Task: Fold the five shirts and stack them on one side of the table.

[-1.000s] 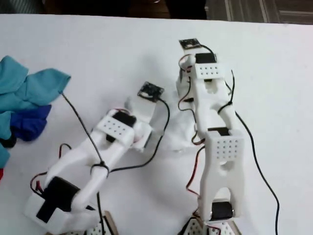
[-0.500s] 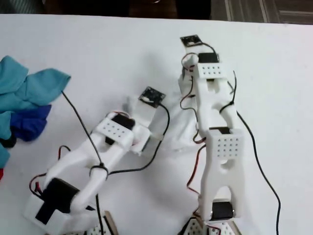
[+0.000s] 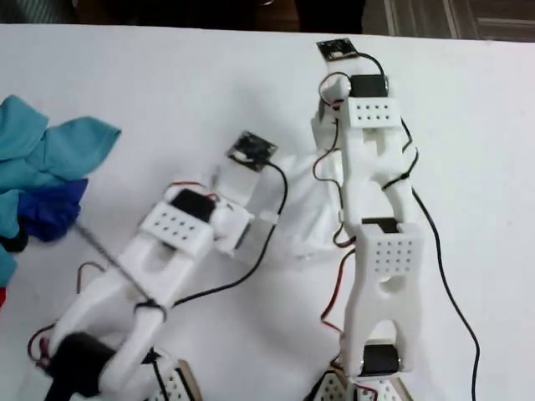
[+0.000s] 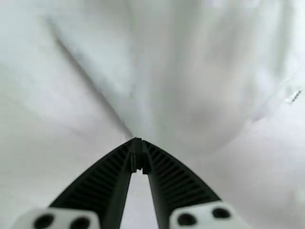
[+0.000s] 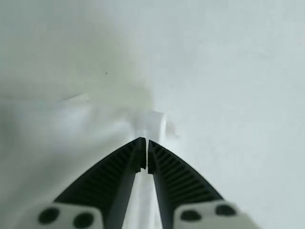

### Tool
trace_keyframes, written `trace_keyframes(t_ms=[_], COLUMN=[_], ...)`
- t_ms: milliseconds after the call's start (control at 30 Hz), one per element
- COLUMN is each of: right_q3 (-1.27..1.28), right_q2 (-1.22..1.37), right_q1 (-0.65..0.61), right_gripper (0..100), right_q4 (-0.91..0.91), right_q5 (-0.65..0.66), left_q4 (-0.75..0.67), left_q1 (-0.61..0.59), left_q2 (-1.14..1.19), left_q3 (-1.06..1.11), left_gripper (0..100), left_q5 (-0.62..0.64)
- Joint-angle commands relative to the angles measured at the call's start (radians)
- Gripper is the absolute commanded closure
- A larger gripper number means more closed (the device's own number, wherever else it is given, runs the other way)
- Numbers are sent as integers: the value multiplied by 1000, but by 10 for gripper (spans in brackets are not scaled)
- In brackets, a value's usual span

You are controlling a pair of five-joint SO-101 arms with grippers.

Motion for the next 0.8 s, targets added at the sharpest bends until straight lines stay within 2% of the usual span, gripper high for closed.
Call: trace_keyframes(t_ms=[0,300,500,600,700,767], right_q3=[-37,-68,-250,-302,-221,-161], right_q2=[41,111,47,31,2,-10], right_q1=[2,4,16,16,25,27], right_gripper=[980,980,976,902,779,759], right_q4=[-44,-105,70,205,200,200], right_q5=[2,9,11,11,11,11], left_q4=[3,-127,-161,-173,-226,-275], left_q1=[-57,-276,-405,-446,-470,-474], left_q2=[-112,-152,-150,-149,-149,-149], left_q3=[4,182,200,202,234,271], left_gripper=[975,975,975,975,975,975], left_q5=[-66,-74,-74,-72,-71,-71])
